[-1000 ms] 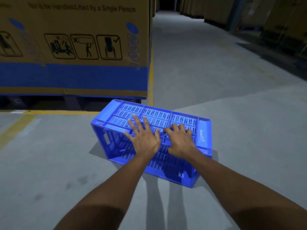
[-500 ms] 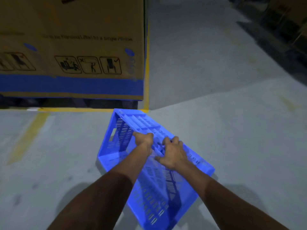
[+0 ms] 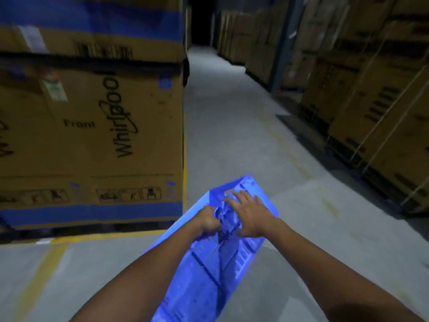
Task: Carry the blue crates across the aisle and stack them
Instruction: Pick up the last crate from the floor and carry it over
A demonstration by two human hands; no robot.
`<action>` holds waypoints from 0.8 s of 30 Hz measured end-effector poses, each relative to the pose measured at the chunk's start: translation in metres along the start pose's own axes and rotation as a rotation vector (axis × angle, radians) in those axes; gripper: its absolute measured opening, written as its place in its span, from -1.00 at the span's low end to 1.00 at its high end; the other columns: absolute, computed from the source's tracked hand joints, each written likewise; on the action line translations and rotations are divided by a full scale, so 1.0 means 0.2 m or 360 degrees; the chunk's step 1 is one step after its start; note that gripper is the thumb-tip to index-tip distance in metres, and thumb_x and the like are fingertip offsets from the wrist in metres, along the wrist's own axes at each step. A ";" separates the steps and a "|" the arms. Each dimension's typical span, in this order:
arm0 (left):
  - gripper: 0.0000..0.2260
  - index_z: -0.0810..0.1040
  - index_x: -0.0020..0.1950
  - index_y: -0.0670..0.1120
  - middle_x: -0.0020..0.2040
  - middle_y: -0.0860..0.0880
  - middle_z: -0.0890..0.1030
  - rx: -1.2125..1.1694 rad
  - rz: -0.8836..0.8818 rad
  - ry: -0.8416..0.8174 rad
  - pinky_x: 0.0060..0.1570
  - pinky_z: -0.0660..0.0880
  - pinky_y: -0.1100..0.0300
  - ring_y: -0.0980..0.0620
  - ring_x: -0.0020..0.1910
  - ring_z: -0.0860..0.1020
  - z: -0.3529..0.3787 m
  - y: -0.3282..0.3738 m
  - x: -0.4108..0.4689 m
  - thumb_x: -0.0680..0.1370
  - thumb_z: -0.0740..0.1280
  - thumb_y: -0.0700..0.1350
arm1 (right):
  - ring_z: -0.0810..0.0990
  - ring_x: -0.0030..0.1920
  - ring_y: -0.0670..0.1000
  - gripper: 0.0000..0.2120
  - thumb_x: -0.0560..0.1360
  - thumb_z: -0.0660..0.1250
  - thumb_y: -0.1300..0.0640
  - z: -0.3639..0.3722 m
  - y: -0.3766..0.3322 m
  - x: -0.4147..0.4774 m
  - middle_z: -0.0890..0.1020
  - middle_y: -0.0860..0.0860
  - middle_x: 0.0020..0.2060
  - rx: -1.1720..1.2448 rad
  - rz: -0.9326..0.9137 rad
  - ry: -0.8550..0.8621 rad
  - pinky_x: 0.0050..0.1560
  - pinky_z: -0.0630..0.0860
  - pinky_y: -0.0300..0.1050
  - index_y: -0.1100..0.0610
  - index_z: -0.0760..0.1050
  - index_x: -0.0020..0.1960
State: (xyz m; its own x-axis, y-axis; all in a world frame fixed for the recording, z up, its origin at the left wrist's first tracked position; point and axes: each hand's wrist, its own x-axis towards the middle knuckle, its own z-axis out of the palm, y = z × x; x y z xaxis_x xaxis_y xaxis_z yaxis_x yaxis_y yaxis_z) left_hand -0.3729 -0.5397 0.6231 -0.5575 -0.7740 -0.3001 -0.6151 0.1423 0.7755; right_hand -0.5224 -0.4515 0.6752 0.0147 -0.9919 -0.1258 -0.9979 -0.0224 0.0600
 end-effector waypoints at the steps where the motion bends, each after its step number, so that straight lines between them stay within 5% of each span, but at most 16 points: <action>1: -0.78 0.61 -0.11 -0.18 -0.33 -0.10 0.58 0.0161 0.0056 -0.0048 -0.46 0.44 0.22 0.00 -0.43 0.53 -0.06 0.11 -0.01 0.27 0.30 -0.27 | -0.01 0.57 0.13 0.08 0.27 0.53 -0.20 -0.08 0.03 -0.06 0.02 0.10 0.58 -0.0064 0.0007 -0.0034 0.49 0.01 0.28 -0.07 -0.02 0.59; 4: -0.85 0.57 -0.20 -0.17 -0.42 -0.10 0.57 0.0455 0.0229 -0.0220 -0.43 0.55 0.12 0.03 -0.50 0.53 -0.19 0.44 -0.04 0.34 0.30 -0.39 | 0.05 0.55 0.10 0.20 0.15 0.57 -0.30 -0.25 0.16 -0.24 0.09 0.11 0.54 -0.0183 0.0132 0.0063 0.49 -0.03 0.32 -0.07 -0.01 0.59; 7: -0.84 0.58 -0.22 -0.13 -0.43 -0.03 0.57 0.0785 0.0438 -0.0287 -0.43 0.48 0.24 0.04 -0.46 0.52 -0.21 0.75 -0.07 0.32 0.31 -0.36 | 0.17 0.47 0.14 0.17 0.15 0.56 -0.32 -0.38 0.32 -0.41 0.25 0.06 0.44 -0.0259 0.0308 0.0211 0.43 0.12 0.32 -0.07 0.02 0.57; 13: -0.78 0.63 -0.18 -0.17 -0.32 -0.11 0.66 0.1166 0.0737 -0.0289 -0.38 0.53 0.13 -0.03 -0.37 0.57 -0.05 1.27 -0.12 0.23 0.30 -0.31 | 0.56 0.13 0.16 -0.09 0.27 0.32 -0.53 -0.57 0.59 -0.70 0.57 0.08 0.16 0.0024 0.0492 0.0251 0.06 0.48 0.05 0.03 0.28 0.41; 18: -0.82 0.63 -0.19 -0.20 -0.36 -0.09 0.61 0.1245 0.0978 -0.0290 -0.40 0.44 0.19 -0.04 -0.39 0.53 0.21 1.74 -0.15 0.28 0.29 -0.32 | 0.59 -0.03 0.16 -0.27 0.28 0.33 -0.53 -0.71 0.94 -1.00 0.62 0.07 -0.03 0.0066 0.0556 0.0347 -0.18 0.40 -0.02 0.01 0.39 0.16; 21: -0.86 0.58 -0.25 -0.12 -0.39 -0.03 0.58 0.1235 0.1085 -0.0319 -0.45 0.40 0.23 0.03 -0.45 0.49 0.41 1.97 -0.18 0.34 0.29 -0.32 | 0.57 -0.11 0.10 -0.29 0.21 0.32 -0.58 -0.80 1.16 -1.19 0.60 0.00 -0.12 0.0166 0.0674 0.0329 -0.17 0.46 -0.01 -0.05 0.41 0.08; 24: -0.88 0.54 -0.34 -0.07 -0.40 0.01 0.59 0.1272 0.1196 -0.0343 -0.41 0.47 0.16 0.03 -0.42 0.53 0.65 2.22 -0.19 0.30 0.29 -0.28 | 0.57 0.00 0.07 -0.12 0.12 0.36 -0.59 -0.86 1.41 -1.40 0.61 0.00 0.06 0.0283 0.0846 0.0271 0.00 0.54 0.02 -0.06 0.41 0.25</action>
State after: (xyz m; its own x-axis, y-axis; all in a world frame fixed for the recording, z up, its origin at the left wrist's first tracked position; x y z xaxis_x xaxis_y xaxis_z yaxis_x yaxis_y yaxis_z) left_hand -0.6965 -0.3667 0.9070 -0.9756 -0.2124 -0.0554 -0.2195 0.9447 0.2438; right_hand -0.7963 -0.2006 0.8981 -0.4955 -0.8678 0.0381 -0.8661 0.4902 -0.0977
